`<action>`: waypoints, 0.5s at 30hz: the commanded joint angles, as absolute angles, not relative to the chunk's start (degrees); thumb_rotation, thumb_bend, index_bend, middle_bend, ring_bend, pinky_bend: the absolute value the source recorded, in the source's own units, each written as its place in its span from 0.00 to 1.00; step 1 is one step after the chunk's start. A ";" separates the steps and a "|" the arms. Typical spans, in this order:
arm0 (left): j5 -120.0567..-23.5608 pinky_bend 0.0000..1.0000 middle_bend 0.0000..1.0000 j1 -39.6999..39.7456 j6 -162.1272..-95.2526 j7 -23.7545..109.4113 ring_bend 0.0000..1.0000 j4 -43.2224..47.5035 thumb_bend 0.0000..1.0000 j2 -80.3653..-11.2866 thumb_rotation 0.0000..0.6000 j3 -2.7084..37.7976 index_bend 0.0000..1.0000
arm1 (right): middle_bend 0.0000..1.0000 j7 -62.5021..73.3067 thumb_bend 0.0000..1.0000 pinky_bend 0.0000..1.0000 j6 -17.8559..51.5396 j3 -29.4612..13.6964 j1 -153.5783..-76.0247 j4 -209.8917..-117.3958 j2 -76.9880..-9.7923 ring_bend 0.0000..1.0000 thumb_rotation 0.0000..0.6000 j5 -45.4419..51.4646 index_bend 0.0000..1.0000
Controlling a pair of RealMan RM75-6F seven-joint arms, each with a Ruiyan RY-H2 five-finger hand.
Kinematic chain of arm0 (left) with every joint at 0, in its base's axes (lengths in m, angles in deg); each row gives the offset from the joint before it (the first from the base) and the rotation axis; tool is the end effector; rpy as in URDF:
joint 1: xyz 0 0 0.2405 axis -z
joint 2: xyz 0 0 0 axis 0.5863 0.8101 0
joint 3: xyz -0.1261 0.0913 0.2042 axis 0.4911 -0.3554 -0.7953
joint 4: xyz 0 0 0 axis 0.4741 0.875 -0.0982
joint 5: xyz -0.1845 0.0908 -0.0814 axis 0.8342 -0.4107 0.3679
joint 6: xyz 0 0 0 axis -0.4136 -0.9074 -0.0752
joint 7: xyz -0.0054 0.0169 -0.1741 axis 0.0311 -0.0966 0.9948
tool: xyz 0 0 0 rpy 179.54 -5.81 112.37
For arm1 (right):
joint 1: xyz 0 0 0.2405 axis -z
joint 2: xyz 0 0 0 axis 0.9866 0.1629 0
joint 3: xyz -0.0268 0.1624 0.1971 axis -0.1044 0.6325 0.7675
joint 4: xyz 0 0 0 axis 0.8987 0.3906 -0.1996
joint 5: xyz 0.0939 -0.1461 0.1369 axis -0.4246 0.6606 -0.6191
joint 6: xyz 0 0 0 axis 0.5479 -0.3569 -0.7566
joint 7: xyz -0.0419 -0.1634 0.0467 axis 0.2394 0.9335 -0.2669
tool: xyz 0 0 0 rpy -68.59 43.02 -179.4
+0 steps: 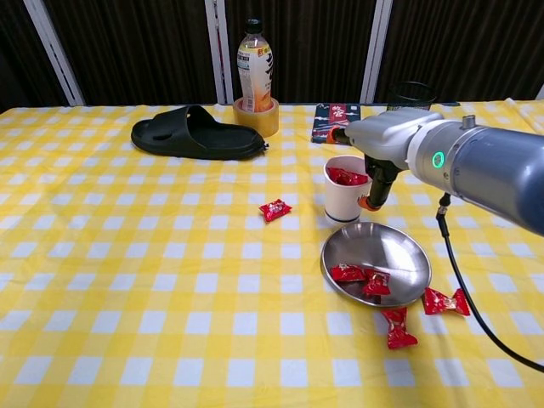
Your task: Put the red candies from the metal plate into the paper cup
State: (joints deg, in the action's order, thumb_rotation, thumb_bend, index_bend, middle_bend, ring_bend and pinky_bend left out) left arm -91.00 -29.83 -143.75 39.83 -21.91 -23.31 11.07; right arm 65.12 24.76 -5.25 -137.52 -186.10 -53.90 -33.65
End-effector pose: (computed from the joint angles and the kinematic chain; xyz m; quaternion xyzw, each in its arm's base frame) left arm -0.3252 0.2127 0.1482 -0.6006 -0.4241 -0.3300 0.5920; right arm -0.0791 -0.3709 -0.0511 0.7475 -0.3478 0.2316 0.5164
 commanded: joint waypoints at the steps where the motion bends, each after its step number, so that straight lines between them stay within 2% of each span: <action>1: -91.03 0.00 0.00 -29.86 -143.84 39.88 0.00 -21.91 0.05 -23.29 1.00 11.09 0.00 | 0.86 65.08 0.39 0.98 25.33 -5.27 -137.42 -187.01 -53.54 0.92 1.00 -33.17 0.00; 8: -90.98 0.00 0.00 -29.86 -143.81 40.10 0.00 -21.99 0.05 -23.21 1.00 11.12 0.00 | 0.85 64.00 0.39 0.98 27.90 -4.99 -136.88 -193.97 -51.10 0.92 1.00 -28.77 0.00; 10: -91.01 0.00 0.00 -29.88 -143.86 40.13 0.00 -22.01 0.05 -23.19 1.00 11.11 0.00 | 0.86 63.59 0.39 0.98 28.36 -5.03 -136.74 -196.17 -50.69 0.92 1.00 -27.43 0.04; 13: -91.00 0.00 0.00 -29.89 -143.86 40.17 0.00 -22.04 0.05 -23.18 1.00 11.12 0.00 | 0.86 64.23 0.39 0.98 28.64 -5.22 -137.20 -198.82 -50.61 0.92 1.00 -26.29 0.17; 15: -91.02 0.00 0.00 -29.90 -143.88 40.14 0.00 -22.08 0.05 -23.17 1.00 11.10 0.00 | 0.86 65.23 0.37 0.98 28.76 -5.37 -137.88 -199.17 -51.28 0.92 1.00 -26.10 0.20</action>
State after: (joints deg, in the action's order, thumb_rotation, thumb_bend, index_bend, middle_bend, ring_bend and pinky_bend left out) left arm -91.02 -29.90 -143.88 40.14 -22.08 -23.16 11.11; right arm 64.61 28.48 -5.24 -137.42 -198.91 -50.99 -26.47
